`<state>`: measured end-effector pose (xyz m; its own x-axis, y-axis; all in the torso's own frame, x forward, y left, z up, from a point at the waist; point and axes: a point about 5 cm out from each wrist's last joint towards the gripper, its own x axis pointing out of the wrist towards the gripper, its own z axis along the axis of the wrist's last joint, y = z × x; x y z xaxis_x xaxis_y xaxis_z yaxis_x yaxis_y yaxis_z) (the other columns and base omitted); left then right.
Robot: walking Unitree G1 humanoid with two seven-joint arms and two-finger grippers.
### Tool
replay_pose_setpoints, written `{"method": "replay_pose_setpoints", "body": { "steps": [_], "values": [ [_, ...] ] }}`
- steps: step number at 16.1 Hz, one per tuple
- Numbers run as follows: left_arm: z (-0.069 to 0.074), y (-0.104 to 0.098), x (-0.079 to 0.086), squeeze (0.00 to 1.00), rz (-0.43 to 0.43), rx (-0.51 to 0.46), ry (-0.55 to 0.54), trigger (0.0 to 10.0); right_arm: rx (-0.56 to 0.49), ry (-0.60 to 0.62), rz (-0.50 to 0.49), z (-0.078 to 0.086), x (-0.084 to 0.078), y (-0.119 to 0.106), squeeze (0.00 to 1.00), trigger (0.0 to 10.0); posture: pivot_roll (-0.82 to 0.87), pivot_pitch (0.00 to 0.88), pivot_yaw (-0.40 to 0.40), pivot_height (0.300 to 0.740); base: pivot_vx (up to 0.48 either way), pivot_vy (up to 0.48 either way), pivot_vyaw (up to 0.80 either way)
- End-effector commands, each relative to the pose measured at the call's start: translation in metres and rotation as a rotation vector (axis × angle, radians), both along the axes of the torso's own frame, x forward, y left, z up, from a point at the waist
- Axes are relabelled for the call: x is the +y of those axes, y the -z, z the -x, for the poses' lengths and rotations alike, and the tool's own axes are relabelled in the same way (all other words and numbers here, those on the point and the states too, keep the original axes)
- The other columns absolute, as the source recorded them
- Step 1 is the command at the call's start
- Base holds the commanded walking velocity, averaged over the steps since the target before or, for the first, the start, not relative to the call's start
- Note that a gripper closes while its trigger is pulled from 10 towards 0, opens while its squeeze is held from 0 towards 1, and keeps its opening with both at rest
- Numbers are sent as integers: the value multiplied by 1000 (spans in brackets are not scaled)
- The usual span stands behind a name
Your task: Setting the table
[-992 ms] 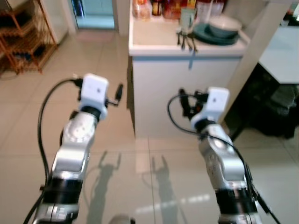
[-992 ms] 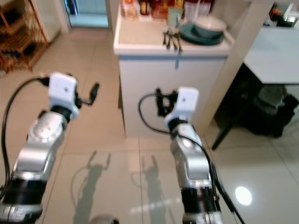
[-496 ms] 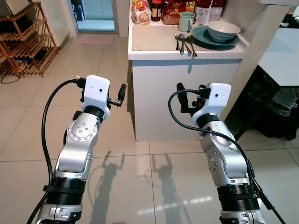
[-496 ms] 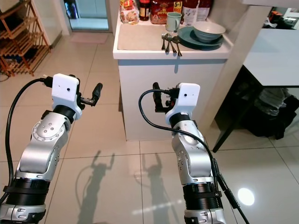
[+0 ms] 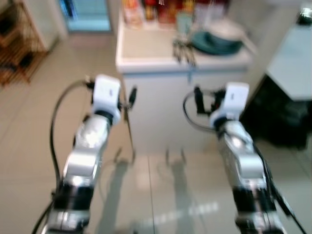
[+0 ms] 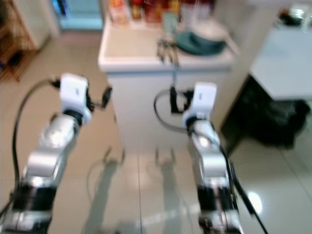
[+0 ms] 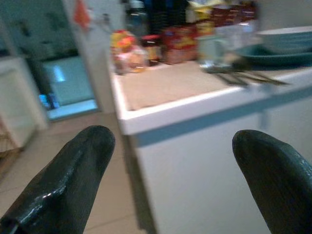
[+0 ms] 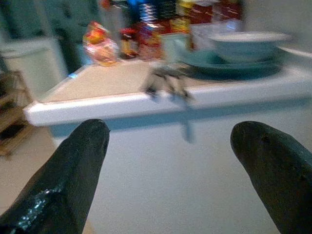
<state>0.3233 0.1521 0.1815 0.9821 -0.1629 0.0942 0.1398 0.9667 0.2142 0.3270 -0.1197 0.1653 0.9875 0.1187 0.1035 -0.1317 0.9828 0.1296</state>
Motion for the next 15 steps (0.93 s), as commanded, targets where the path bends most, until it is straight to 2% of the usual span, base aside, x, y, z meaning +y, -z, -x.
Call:
{"method": "replay_pose_setpoints", "body": {
  "steps": [1, 3, 5, 15],
  "values": [
    [0, 0, 8, 0, 4, 4, -30, 10000, -3, -34, 1, 1, 10, -2, 0, 10000, 133, 0, -16, 740, 394, 0, 0],
    [0, 0, 8, 0, 5, 4, -31, 10000, -19, -10, 57, -4, 11, -6, 0, 10000, 133, 0, -17, 740, 388, 0, 0],
    [1, -1, 8, 0, 4, 3, -31, 10000, -51, -95, 46, -2, 17, -10, 0, 10000, 134, 0, -18, 740, 382, 0, 0],
    [1, -4, 7, 0, 10, -11, -33, 10000, -17, -71, 52, -1, 13, -3, 0, 10000, 135, 0, -24, 740, 376, 0, 0]
  ]
}}
